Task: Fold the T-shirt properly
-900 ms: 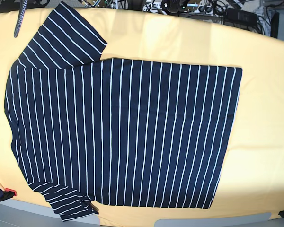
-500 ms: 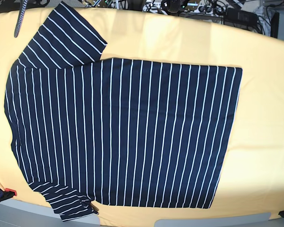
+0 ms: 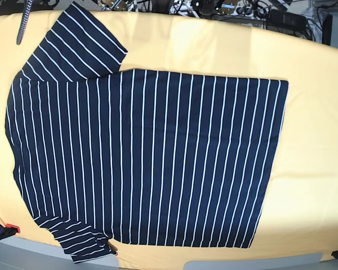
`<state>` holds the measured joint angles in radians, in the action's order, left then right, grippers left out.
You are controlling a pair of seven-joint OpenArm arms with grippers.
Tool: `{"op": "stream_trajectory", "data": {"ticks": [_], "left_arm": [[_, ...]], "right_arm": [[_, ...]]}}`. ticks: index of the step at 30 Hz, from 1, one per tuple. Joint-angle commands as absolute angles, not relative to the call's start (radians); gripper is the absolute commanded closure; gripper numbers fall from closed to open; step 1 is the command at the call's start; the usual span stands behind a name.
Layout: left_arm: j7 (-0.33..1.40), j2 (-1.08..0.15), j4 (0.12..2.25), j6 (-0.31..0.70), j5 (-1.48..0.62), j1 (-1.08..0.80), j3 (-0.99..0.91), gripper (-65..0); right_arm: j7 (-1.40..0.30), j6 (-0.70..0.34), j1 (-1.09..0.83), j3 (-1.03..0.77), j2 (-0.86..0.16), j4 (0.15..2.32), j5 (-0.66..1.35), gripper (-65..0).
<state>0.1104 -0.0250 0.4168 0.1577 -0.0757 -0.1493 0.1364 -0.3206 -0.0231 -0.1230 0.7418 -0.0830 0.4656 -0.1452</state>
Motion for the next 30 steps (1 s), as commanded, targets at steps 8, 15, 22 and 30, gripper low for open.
{"op": "stream_trajectory", "data": {"ticks": [8, 15, 22, 30], "left_arm": [[0.183, -0.039, 0.674, 0.165, -0.076, -0.316, 0.139, 0.0], [0.23, -0.153, 0.82, 0.164, -0.125, -0.448, 0.205, 0.0], [0.266, -0.268, 1.079, 0.16, -0.144, -0.627, 0.262, 0.0], [0.346, -0.43, 1.436, 0.146, -0.15, -0.844, 0.259, 0.0]], "right_arm": [[-0.401, -0.071, -0.252, 0.739, -0.178, 0.606, -0.158, 0.0], [-0.439, 0.009, -0.452, 0.739, -0.306, 0.888, -0.159, 0.0], [-0.567, 0.107, -0.647, 0.739, -0.444, 1.221, -0.171, 0.0], [-0.715, 0.205, -0.859, 0.739, -0.544, 1.542, -0.344, 0.0]]}}
